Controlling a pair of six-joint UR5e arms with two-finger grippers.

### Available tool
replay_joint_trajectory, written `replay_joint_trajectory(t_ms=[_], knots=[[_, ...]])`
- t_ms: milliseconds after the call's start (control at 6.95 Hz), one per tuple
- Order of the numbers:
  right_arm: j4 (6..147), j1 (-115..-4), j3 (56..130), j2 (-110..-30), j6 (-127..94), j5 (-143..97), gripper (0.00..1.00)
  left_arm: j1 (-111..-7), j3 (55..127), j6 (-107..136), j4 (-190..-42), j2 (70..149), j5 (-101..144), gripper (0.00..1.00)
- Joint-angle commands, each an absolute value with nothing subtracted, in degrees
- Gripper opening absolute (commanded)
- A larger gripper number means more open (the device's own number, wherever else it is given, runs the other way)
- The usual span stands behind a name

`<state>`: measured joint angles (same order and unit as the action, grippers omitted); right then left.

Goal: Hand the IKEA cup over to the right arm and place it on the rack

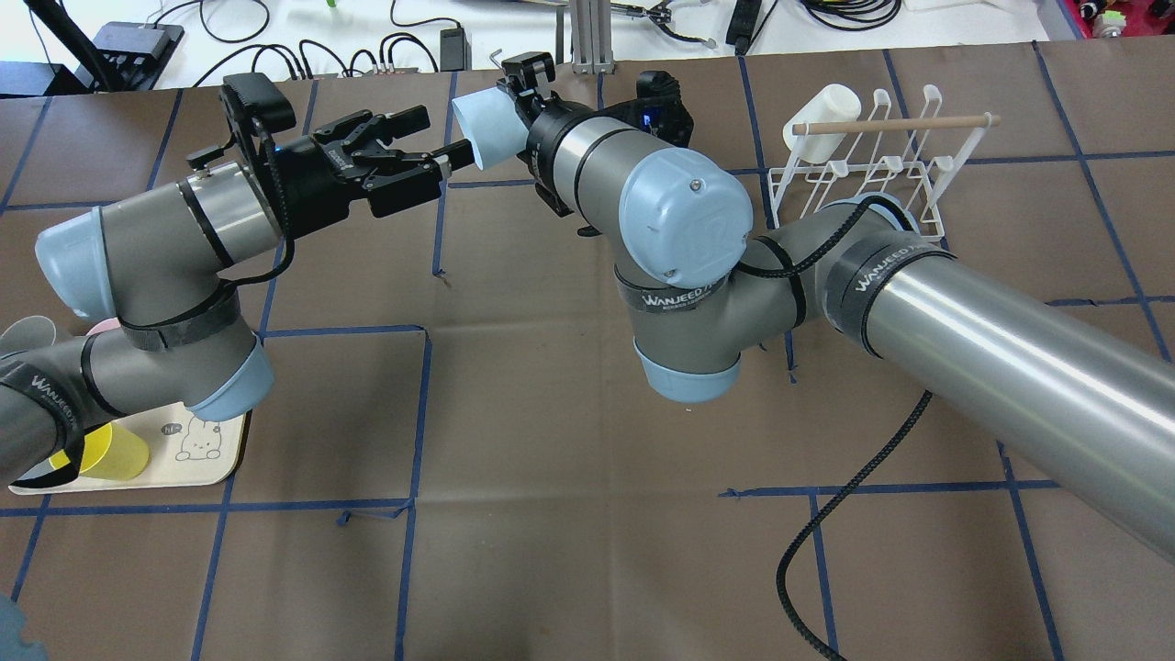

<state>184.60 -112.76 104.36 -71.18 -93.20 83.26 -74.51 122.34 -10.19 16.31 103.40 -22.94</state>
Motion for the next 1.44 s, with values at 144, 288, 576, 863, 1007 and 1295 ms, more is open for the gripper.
replay_joint_trajectory(t_ms=[144, 288, 576, 863, 1007, 1295], knots=[[186.84, -106.12, 103.27, -70.66, -92.37, 83.06, 0.38, -71.37, 121.9, -8.63, 14.25, 103.8, -30.7, 0.99], [187.9, -102.95, 103.53, -70.66, -90.63, 83.06, 0.38, -71.54, 121.38, -7.57, 12.41, 103.71, -36.24, 0.99], [189.14, -96.97, 103.54, -70.75, -81.43, 83.14, 0.22, -75.47, 118.5, -7.3, -1.84, 102.92, -53.59, 0.99], [189.49, -90.91, 103.97, -71.1, -61.39, 83.14, 0.21, -83.98, 113.57, -6.77, -19.42, 100.04, -72.08, 1.0], [190.54, -87.83, 104.06, -71.02, -49.69, 83.06, 0.19, -86.2, 111.9, -4.94, -32.65, 97.58, -79.12, 1.0], [190.63, -84.04, 104.15, -70.66, -29.98, 83.49, 0.16, -86.57, 104.37, -1.59, -59.64, 95.81, -86.63, 1.0]])
